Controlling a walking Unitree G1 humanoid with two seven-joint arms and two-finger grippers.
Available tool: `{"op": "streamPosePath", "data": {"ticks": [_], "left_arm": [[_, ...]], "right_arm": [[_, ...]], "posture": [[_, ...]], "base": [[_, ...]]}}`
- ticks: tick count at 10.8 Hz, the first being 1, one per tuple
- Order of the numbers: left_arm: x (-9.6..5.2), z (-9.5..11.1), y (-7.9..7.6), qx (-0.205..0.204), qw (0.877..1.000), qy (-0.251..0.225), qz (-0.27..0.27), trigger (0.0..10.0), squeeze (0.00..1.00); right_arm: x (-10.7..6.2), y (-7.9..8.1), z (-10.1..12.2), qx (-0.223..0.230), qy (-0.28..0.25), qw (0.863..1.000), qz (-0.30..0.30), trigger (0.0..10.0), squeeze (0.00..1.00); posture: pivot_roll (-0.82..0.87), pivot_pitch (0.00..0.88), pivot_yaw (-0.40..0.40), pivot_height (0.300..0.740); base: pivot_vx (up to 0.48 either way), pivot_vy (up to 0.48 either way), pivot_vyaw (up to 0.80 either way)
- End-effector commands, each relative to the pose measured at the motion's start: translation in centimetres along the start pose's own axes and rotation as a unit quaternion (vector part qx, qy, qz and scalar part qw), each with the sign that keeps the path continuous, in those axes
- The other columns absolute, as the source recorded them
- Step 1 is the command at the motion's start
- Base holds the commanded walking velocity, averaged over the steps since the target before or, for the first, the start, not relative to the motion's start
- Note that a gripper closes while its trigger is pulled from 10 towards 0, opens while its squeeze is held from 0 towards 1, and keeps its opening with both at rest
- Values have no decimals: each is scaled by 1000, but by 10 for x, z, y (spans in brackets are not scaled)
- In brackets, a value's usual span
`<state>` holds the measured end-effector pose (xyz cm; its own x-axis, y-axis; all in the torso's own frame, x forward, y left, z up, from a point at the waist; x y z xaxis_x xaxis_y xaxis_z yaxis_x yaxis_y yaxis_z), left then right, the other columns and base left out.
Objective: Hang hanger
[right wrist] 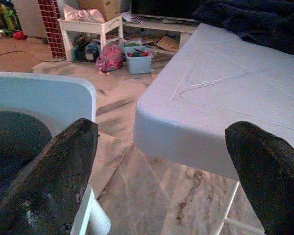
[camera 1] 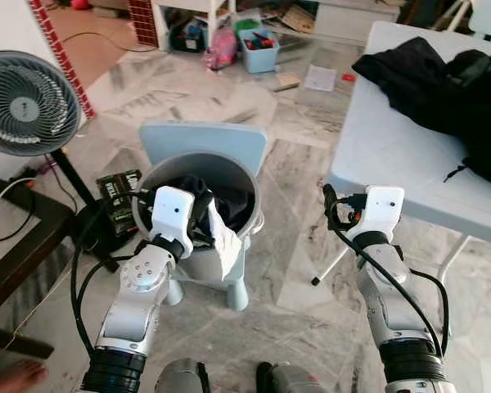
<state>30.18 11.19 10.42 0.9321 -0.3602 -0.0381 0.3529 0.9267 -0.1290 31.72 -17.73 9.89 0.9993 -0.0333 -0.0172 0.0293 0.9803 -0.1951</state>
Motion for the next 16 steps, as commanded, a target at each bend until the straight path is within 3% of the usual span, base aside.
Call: {"op": "streamPosePath", "data": {"ticks": [1,4,12,16], "left_arm": [[1,8,-5,0,1000,-15,-14,10000,0],[1,8,-6,0,1000,-14,-20,10000,0],[6,10,-7,2,999,-18,-30,10000,0],[5,9,-9,2,999,-15,-32,10000,0]], "right_arm": [[1,-2,1,-2,-2,1000,-6,10000,0],[3,-4,2,-3,-3,1000,-10,10000,0],[11,-10,11,-7,-24,999,-23,10000,0],[10,-9,9,-8,-23,999,-21,10000,0]], "posture": [[-29,41,-15,740],[-30,38,-15,740],[-28,14,-18,740],[-24,17,-19,740]], "base": [[0,0,-800],[0,0,-800],[0,-280,-800],[0,-69,-494]]}}
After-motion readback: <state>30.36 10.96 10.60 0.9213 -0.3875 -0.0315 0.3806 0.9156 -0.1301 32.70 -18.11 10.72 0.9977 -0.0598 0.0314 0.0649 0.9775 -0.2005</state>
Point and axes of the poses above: a point about 5 cm out from each wrist's last joint towards the gripper, its own x axis pointing out of the wrist towards the gripper, its own z axis along the axis of the wrist's last joint, y = z × x, the point moved 2 cm from there along x, pointing out of the wrist towards the gripper, and after that the axes turned 11 degrees about -x, right-handed, at the moved point
